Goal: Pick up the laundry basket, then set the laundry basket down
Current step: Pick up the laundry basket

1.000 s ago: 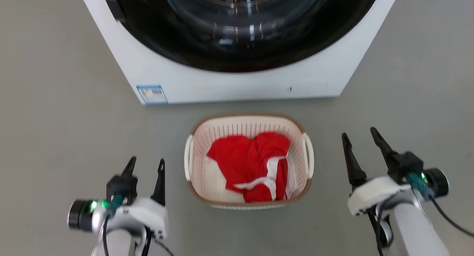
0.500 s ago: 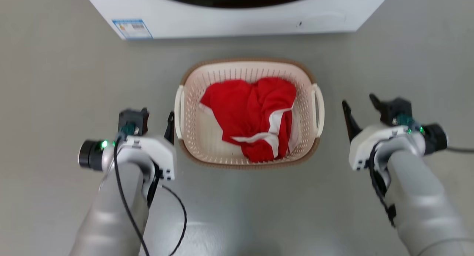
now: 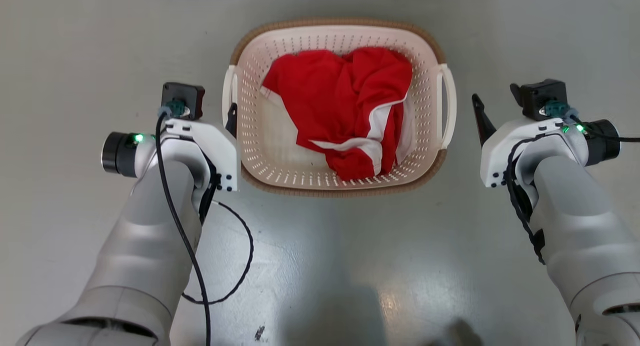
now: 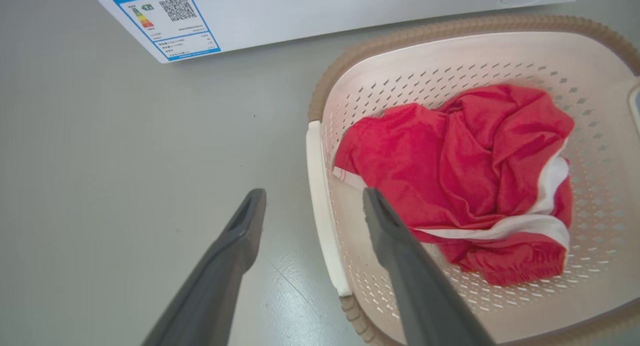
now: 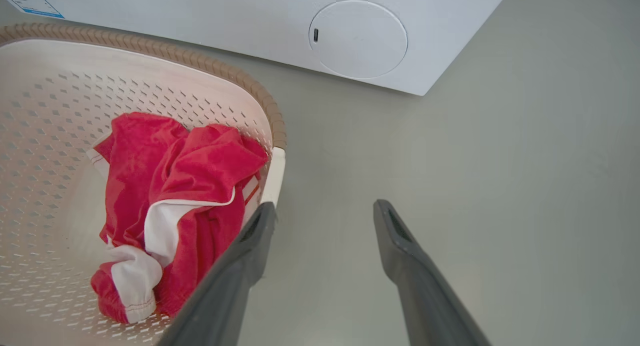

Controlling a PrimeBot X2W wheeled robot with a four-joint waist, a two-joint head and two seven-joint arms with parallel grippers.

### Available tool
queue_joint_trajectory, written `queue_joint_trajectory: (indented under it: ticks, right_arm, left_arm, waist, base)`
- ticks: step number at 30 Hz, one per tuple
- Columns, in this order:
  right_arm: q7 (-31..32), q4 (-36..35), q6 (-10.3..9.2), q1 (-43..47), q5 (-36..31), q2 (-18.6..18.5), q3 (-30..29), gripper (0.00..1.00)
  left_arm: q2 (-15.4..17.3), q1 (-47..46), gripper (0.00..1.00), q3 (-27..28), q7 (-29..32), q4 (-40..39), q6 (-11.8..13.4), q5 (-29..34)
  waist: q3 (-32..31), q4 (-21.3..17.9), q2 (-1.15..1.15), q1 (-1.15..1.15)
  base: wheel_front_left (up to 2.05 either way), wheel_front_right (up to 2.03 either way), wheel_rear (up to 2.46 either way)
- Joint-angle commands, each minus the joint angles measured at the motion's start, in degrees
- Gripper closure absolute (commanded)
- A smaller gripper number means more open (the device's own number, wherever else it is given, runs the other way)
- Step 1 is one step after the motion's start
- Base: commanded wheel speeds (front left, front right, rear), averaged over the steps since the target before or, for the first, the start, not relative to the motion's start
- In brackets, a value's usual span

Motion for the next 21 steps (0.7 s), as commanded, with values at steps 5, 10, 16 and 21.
queue_joint_trajectory:
  ticks: [5, 10, 16, 21]
  right_arm:
    - [-0.14, 0.75, 0.35, -0.99, -2.13, 0.85, -0.41, 0.00]
    - [-0.39, 1.20, 0.35, -2.31, -3.34, 1.25, -1.26, 0.00]
    - [-0.54, 1.64, 0.35, -3.34, -4.26, 1.77, -1.84, 0.00]
    - [-0.70, 2.21, 0.35, -4.40, -4.47, 2.17, -1.92, 0.00]
  left_arm:
    - [1.33, -2.40, 0.00, -0.12, 1.42, 0.96, -0.02, -0.64]
    - [1.30, -4.47, 0.00, -1.40, 2.81, 1.80, -0.44, -0.33]
    - [1.29, -6.28, 0.00, -2.63, 5.12, 2.39, -0.13, 0.09]
    - [1.63, -7.65, 0.00, -3.14, 6.33, 2.71, 0.45, 0.01]
  waist:
    - [2.69, 0.02, 0.00, 0.00]
    - [4.81, -0.23, 0.00, 0.00]
    - [6.53, -0.28, 0.00, 0.00]
    - [7.69, -0.29, 0.00, 0.00]
  base:
    - [0.00, 0.00, 0.00]
    - [0.00, 0.00, 0.00]
    - [0.00, 0.00, 0.00]
    - [0.00, 0.00, 0.00]
